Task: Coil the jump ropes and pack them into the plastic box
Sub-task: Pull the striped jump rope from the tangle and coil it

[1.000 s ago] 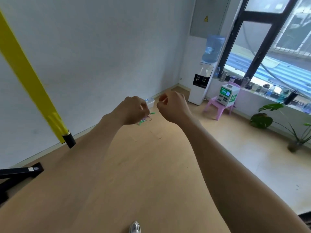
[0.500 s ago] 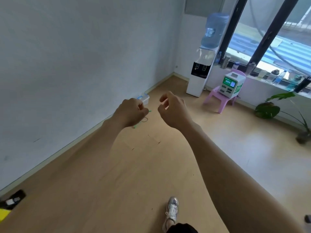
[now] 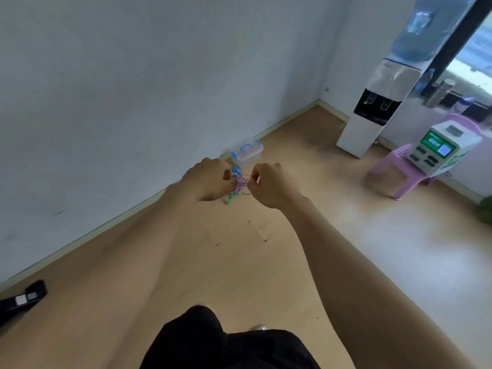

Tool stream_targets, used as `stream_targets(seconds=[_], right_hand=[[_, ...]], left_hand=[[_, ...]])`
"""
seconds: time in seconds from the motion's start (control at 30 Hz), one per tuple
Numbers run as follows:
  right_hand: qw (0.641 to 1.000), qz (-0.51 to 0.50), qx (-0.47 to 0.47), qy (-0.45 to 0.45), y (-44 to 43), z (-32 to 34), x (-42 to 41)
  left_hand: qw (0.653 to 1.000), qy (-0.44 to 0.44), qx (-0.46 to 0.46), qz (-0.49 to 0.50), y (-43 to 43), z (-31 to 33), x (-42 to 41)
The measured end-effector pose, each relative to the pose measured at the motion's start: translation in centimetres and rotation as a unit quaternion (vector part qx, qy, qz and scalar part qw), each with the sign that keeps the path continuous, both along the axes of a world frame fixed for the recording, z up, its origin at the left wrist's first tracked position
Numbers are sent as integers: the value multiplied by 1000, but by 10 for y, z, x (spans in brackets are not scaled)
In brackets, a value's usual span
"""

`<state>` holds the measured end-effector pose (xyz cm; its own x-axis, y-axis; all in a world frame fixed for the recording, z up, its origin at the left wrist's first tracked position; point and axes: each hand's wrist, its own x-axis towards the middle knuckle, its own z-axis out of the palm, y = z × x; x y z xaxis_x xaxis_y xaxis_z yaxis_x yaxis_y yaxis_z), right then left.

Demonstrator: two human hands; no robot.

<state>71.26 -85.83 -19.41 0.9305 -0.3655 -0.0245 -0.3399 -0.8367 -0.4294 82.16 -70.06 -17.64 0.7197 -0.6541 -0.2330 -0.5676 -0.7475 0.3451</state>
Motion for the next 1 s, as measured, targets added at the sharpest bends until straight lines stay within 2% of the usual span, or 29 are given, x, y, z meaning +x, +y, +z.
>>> stream_targets(seconds=[0.27,0.53,0.83,1.0], right_hand=[[998,39,0,43,-80,-34,166],[998,31,21,54,-148,-41,339],[996,43,7,72,-219,-45,479],[991,101,-14,88,-272,-57,562]], left_hand=[[998,44,42,15,-70,-49,162],[999,46,7,16,-139,-54,338],[999,35,-23,16,-218,-58,467],[995,38,-43,84,-263,-75,528]])
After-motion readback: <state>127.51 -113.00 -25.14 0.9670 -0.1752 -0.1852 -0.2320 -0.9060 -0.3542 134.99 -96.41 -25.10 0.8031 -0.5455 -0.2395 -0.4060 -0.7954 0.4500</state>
